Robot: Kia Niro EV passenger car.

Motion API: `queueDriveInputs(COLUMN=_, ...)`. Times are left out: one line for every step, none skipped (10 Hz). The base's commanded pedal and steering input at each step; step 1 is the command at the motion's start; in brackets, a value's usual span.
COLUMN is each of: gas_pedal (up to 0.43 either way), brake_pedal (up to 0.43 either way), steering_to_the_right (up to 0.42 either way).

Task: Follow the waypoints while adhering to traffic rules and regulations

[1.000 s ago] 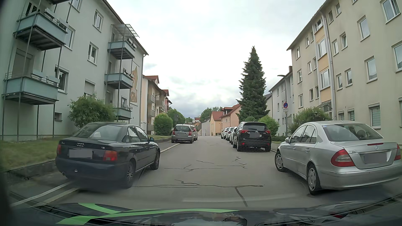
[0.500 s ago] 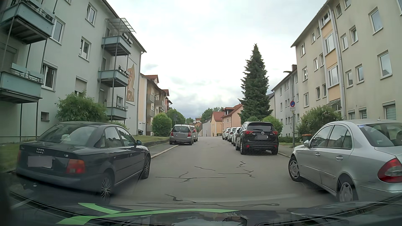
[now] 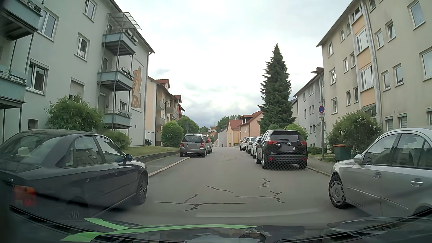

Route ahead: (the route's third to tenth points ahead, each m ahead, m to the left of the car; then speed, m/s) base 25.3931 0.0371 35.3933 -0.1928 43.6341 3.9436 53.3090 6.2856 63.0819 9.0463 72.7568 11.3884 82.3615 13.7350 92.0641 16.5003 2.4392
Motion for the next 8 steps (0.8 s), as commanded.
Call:
queueDriveInputs(gas_pedal=0.02, brake_pedal=0.0, steering_to_the_right=-0.007)
queueDriveInputs(gas_pedal=0.02, brake_pedal=0.0, steering_to_the_right=-0.007)
queueDriveInputs(gas_pedal=0.02, brake_pedal=0.0, steering_to_the_right=-0.007)
queueDriveInputs(gas_pedal=0.02, brake_pedal=0.0, steering_to_the_right=-0.007)
queueDriveInputs(gas_pedal=0.02, brake_pedal=0.0, steering_to_the_right=-0.007)
queueDriveInputs(gas_pedal=0.028, brake_pedal=0.0, steering_to_the_right=-0.007)
queueDriveInputs(gas_pedal=0.028, brake_pedal=0.0, steering_to_the_right=-0.007)
queueDriveInputs(gas_pedal=0.028, brake_pedal=0.0, steering_to_the_right=-0.007)
